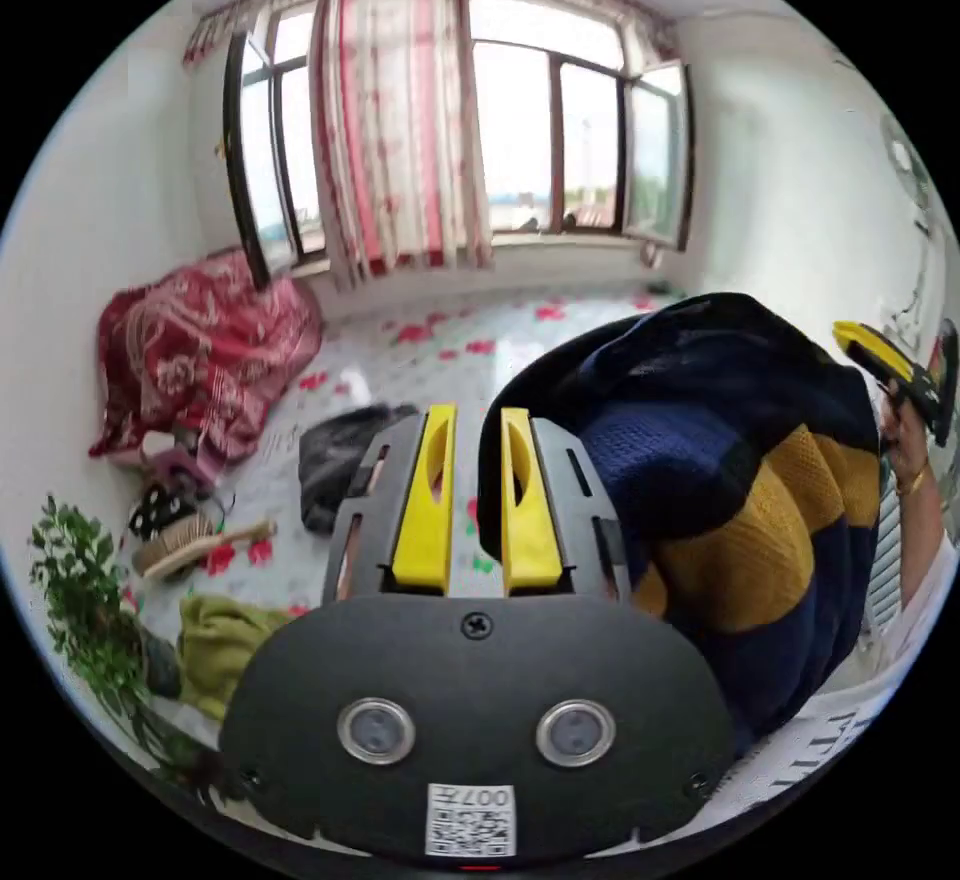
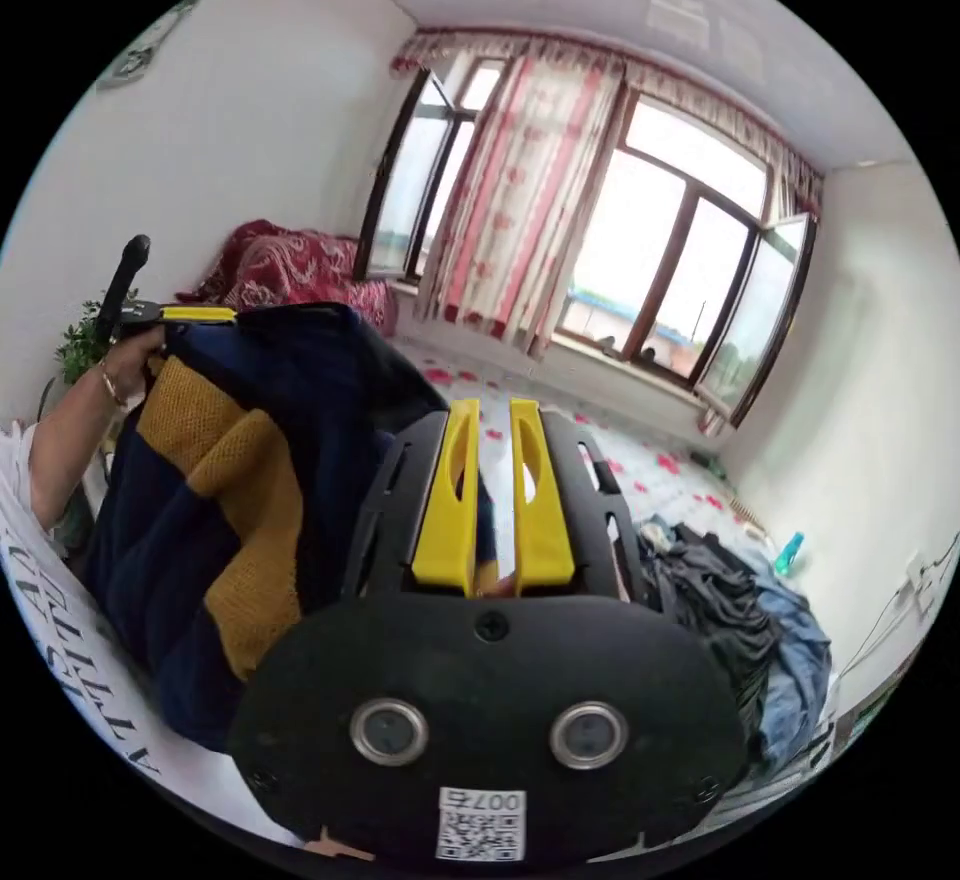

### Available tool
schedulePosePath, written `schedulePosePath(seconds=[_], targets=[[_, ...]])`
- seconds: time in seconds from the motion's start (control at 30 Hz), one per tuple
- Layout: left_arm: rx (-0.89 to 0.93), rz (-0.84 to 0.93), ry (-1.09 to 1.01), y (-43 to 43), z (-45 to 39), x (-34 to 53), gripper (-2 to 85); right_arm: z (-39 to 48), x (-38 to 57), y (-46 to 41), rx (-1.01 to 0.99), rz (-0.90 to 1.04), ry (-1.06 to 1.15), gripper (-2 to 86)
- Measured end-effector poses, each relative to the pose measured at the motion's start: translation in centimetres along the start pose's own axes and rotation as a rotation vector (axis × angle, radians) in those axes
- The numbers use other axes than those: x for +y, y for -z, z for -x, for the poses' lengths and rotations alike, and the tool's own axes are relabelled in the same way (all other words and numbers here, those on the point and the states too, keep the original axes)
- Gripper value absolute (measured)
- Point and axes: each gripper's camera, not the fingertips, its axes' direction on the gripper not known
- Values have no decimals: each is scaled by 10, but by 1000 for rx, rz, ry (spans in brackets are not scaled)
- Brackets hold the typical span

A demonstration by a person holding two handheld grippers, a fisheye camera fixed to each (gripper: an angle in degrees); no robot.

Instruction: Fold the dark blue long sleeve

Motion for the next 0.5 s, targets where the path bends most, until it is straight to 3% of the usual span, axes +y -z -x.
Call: schedulePosePath(seconds=[0.03,0.1,0.2,0.33,0.5], targets=[[-47,121,56,-42,14,28,54,-11,32,-40,-13,96,-49,42],[-83,198,113,-76,30,79,48,-25,95,-83,-68,189,-97,53],[-39,382,198,-118,37,179,55,-41,224,-148,-156,434,-184,68],[32,550,222,-148,13,251,78,-43,384,-207,-263,769,-347,86],[103,684,196,-190,-34,281,114,-9,439,-245,-347,905,-337,81]])
